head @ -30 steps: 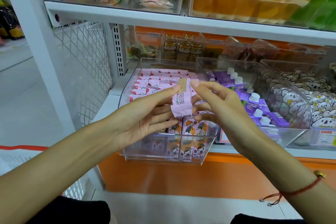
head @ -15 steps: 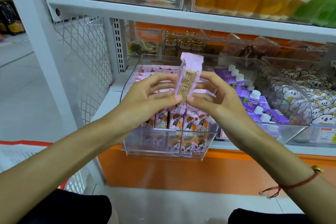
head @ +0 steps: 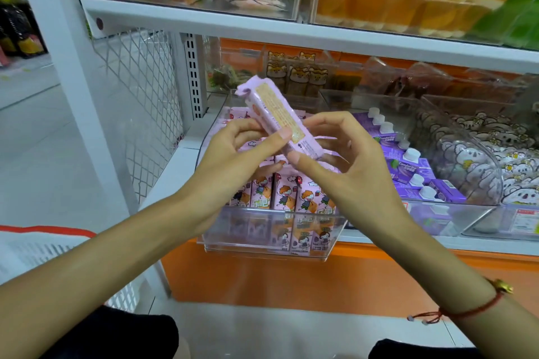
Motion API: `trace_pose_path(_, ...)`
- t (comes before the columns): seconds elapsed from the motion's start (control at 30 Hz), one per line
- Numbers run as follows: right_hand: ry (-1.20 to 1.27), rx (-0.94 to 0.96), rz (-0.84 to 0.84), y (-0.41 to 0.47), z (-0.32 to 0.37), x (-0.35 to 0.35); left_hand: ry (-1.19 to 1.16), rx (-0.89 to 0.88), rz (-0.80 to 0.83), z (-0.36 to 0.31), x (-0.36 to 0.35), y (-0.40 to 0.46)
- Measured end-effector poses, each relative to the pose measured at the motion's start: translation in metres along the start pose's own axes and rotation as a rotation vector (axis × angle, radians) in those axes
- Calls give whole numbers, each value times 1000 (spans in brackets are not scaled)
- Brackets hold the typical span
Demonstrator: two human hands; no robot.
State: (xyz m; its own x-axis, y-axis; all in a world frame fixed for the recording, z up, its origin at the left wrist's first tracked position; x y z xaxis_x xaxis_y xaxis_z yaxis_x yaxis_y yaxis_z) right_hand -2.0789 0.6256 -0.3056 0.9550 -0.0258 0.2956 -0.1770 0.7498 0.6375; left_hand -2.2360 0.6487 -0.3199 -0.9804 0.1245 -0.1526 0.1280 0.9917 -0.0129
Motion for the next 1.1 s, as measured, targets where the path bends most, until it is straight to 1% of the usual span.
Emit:
trace_pose_path(0.07, 36, -28, -20, 2, 0, 2, -33, -25, -50, -2, 7, 3)
trace_pose_path(0.13, 92, -95, -34, 4, -3, 6, -2, -78, -75, -6, 14, 5)
trace_pose_path(0.23, 231, -267, -113, 6, -11, 11, 63, -91, -7, -7, 16, 5)
trace_pose_path(0.3, 363, -368, -186, 9, -13, 13, 168, -82, 40, -6, 15, 3)
trace_pose_path(0.37, 422, -407, -223, 11, -13, 14, 329, -138, 47, -8, 15, 1)
trace_pose_path(0.43, 402, -402, -194, 12, -12, 14, 421, -220, 27, -13, 16, -2)
trace_pose_path(0.53, 359, -417, -104, 15, -13, 10, 442, -287, -8, -22, 20, -4)
trace_pose_path(0.6, 238, -412, -93, 17, -17, 5, 434, -339, -108, -26, 26, -2)
trace_pose_path(0.63, 108, -366, -85, 17, -20, 1, 400, -362, -169, -28, 30, 0)
trace_pose_path(0.67, -66, -274, -52, 17, -22, -2, 359, -379, -223, -28, 33, 1)
trace_pose_path(0.73, -420, -51, 122, 14, -27, -11, 311, -392, -300, -28, 39, 3)
trace_pose_path(0.8, -665, 78, 319, 11, -38, -21, 334, -405, -341, -26, 43, 6)
trace_pose_path(0.83, -748, 117, 385, 10, -43, -25, 362, -424, -358, -25, 45, 8)
trace_pose_path(0.9, -849, 150, 453, 9, -49, -31, 412, -459, -389, -24, 46, 9)
trace_pose_path(1.0, -935, 162, 495, 8, -53, -32, 491, -481, -399, -19, 46, 11)
trace_pose_path(1.1, -923, 158, 547, 8, -52, -30, 562, -475, -370, -14, 47, 14)
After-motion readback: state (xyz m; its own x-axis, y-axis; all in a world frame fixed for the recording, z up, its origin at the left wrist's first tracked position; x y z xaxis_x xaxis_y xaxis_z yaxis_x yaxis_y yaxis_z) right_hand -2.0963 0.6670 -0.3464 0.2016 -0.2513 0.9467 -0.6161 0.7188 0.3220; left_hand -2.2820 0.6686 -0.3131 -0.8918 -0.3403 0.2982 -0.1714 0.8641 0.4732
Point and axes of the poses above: each hand's wrist, its own y-axis towards the middle knuckle, its own x-axis out of the back of the hand, z = x × y, the point moved 1 cm from there along y, towards the middle knuckle, and after that the axes turned 11 degrees about x, right-handed, at the moved point
